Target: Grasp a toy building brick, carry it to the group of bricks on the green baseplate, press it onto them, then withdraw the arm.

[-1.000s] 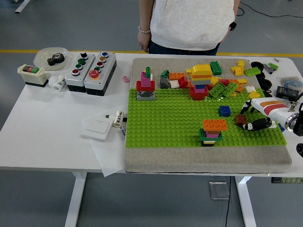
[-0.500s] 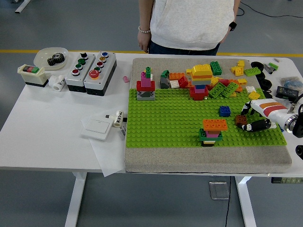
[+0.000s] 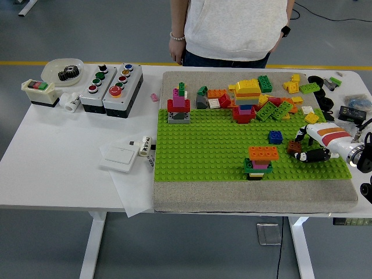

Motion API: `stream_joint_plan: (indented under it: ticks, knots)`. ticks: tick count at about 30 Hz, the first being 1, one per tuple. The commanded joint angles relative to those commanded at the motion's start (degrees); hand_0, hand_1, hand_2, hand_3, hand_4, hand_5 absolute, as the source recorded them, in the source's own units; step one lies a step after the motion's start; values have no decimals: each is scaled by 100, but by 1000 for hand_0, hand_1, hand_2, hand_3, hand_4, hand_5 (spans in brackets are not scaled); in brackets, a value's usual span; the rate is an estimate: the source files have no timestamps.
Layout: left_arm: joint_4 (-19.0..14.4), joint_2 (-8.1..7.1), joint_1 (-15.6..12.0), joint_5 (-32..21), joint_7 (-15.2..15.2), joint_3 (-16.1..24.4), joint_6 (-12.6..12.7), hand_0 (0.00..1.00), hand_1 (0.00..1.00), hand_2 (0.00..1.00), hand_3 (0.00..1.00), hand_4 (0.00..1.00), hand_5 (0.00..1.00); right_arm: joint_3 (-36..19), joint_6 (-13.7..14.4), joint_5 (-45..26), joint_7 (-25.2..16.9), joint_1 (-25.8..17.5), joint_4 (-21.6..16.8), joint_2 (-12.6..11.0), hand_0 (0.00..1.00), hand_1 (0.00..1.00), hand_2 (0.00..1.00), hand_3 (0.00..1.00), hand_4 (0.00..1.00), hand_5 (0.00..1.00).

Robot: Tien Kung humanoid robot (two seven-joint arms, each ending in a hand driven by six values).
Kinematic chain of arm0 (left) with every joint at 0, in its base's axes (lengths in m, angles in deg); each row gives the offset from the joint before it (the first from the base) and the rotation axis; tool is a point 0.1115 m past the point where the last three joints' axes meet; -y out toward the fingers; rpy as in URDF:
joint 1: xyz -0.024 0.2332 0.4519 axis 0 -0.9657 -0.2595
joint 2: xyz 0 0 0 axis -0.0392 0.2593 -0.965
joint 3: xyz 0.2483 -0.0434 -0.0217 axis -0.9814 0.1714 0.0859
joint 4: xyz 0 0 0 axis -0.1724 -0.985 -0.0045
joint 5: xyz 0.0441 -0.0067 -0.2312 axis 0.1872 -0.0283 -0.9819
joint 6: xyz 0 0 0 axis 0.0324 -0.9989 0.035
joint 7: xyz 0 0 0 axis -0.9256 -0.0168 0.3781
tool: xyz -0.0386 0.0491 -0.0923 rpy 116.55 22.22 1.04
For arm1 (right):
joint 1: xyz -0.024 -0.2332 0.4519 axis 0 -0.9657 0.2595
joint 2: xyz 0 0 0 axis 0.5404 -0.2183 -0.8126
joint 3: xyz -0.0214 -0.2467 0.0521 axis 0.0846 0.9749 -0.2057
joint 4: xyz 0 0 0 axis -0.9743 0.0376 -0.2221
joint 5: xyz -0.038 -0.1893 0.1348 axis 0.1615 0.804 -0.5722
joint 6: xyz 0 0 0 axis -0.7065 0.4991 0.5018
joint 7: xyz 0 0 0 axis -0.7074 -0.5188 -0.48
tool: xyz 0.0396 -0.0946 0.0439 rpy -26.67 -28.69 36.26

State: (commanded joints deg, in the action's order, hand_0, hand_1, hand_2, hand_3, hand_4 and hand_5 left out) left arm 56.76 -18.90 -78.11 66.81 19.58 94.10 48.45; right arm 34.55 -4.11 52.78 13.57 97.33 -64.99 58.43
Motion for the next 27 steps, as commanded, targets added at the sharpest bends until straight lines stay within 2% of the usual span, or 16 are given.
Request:
stream_joint_plan:
  ticks: [1, 6, 7, 15, 27]
  knots:
    - [0, 0, -3, 8, -2, 5, -3, 687, 609, 740, 650, 748, 642, 1, 15, 3, -7, -4, 0, -2, 259, 408, 491, 490, 692, 530]
    - [3, 0, -14, 38, -10, 26, -11, 687, 609, 740, 650, 748, 642, -1, 71, -1, -52, -20, -16, -16, 259, 408, 491, 490, 692, 530]
    - [3, 0, -15, 42, -11, 29, -12, 687, 610, 741, 650, 750, 644, -2, 77, -1, -60, -22, -19, -19, 257, 397, 486, 485, 661, 536]
    - [7, 0, -14, 9, 8, 11, -11, 687, 610, 741, 651, 750, 645, -77, 118, 2, -103, -58, -75, -75, 253, 395, 482, 484, 659, 530]
    - [13, 12, -22, -28, 21, -8, -9, 688, 610, 740, 651, 750, 645, -261, 174, 35, -155, -78, -359, -212, 251, 397, 482, 485, 640, 521]
